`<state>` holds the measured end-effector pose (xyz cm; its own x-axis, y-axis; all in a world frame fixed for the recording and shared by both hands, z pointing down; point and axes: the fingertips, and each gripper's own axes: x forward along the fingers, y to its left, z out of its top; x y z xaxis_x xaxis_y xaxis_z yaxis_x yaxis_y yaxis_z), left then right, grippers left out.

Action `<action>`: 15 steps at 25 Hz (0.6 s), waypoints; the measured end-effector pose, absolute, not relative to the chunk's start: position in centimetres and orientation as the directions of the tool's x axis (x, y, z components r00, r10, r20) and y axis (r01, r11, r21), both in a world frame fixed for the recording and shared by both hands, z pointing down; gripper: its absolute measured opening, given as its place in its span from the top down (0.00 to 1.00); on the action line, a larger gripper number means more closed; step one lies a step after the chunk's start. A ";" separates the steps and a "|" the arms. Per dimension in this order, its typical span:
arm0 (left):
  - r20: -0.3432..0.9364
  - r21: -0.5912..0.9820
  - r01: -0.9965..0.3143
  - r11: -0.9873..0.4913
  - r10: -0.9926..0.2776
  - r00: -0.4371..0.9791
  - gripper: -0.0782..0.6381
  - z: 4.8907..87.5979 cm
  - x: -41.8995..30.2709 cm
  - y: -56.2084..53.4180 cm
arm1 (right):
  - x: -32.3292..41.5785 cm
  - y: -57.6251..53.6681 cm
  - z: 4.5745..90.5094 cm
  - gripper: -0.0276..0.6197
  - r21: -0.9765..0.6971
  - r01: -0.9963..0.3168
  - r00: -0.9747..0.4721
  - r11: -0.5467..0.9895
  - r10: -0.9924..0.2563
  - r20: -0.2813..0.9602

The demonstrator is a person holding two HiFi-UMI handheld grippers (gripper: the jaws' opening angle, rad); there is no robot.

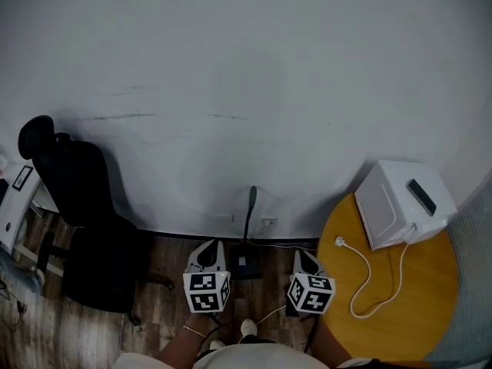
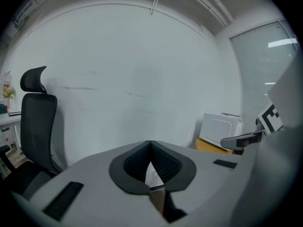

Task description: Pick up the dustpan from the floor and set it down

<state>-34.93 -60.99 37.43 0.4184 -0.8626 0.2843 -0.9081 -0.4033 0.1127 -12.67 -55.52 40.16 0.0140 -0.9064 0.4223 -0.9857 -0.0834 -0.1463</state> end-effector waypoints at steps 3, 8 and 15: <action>0.270 0.115 -0.903 -0.415 -0.861 0.430 0.87 36.7 -35.2 -60.3 | -13.0 -54.7 39.5 0.91 -0.131 -0.986 0.037 -0.100 -0.910 0.413; 0.266 0.117 -0.897 -0.427 -0.856 0.443 0.87 36.7 -35.3 -59.3 | -13.6 -53.8 38.2 0.91 -0.003 -0.995 0.095 -0.104 -0.918 0.385; 0.262 0.119 -0.898 -0.424 -0.859 0.440 0.87 36.5 -35.7 -58.8 | -13.8 -53.7 38.3 0.91 -0.017 -0.994 0.093 -0.109 -0.913 0.398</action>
